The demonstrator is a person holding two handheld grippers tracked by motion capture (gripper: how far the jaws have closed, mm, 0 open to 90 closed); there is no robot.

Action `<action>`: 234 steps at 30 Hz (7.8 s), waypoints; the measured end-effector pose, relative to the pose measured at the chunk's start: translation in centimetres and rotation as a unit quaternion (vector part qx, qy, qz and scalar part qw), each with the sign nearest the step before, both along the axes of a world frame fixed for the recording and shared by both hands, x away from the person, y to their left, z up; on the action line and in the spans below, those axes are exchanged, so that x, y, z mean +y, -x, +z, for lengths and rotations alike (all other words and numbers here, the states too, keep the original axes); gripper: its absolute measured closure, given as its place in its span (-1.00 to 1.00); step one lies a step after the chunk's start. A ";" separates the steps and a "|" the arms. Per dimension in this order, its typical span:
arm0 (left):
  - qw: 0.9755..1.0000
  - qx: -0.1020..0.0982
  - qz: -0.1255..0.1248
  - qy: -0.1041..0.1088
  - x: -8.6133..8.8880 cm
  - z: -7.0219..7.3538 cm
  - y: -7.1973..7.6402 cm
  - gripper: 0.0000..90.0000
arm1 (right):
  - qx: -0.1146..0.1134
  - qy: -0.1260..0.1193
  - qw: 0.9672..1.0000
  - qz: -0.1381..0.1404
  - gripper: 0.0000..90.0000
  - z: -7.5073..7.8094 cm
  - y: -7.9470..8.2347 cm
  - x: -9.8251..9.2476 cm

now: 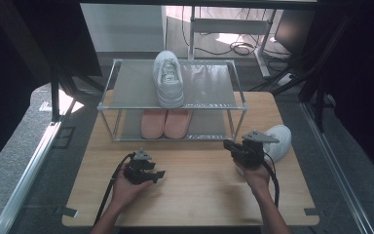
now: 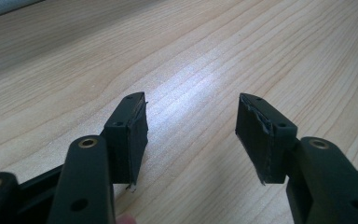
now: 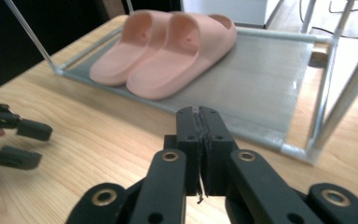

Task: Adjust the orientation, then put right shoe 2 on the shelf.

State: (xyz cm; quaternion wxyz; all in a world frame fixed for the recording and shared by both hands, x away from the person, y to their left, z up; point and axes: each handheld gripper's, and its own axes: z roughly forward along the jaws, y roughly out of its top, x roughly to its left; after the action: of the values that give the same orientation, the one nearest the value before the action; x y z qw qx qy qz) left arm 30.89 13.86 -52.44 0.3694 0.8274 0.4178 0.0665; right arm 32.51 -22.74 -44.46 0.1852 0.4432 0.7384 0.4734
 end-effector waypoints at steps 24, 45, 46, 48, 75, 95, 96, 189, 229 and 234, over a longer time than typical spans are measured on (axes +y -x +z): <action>1.000 0.004 -0.007 -0.009 -0.2 -0.2 0.0 -0.01 | 0.022 0.066 0.995 -0.078 0.99 -3.8 2.0 -2.6; 1.000 0.003 -0.004 -0.005 0.0 -0.2 0.0 -0.02 | 0.025 0.060 0.995 -0.076 0.99 -3.9 3.6 -3.6; 1.000 0.003 -0.004 -0.005 0.0 -0.2 0.0 -0.02 | 0.026 0.059 0.995 -0.077 0.99 -3.9 3.8 -3.7; 1.000 0.003 -0.003 -0.005 0.0 -0.2 0.0 -0.02 | 0.025 0.062 0.995 -0.077 0.99 -3.9 4.2 -3.9; 1.000 0.006 -0.004 -0.001 -0.1 -0.2 0.0 -0.05 | 0.029 0.035 0.991 -0.129 0.99 -3.8 9.7 -11.4; 1.000 0.008 -0.006 -0.007 -0.3 -0.3 0.0 -0.06 | 0.026 0.028 0.980 -0.195 0.99 -3.7 10.4 -16.6; 1.000 0.008 -0.006 -0.007 -0.2 -0.3 0.0 -0.06 | 0.027 0.026 0.980 -0.197 0.99 -3.6 10.3 -16.8; 1.000 0.008 -0.006 -0.009 -0.2 -0.4 0.0 -0.06 | 0.116 0.159 0.976 -0.098 0.52 -2.5 -0.2 -15.1; 1.000 0.009 -0.003 -0.007 -0.1 -0.3 -0.1 -0.06 | -0.014 -0.049 0.993 -0.105 0.83 4.8 4.0 -16.6; 1.000 0.008 -0.002 -0.007 0.0 -0.3 -0.1 -0.06 | -0.029 -0.057 0.992 -0.107 0.83 5.8 4.1 -16.5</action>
State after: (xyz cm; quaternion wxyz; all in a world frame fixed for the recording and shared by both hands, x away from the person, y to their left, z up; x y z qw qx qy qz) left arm 30.96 13.87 -52.72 0.3605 0.8314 0.4183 0.0617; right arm 28.39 -39.20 -38.68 0.2301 0.5156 0.6529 0.5049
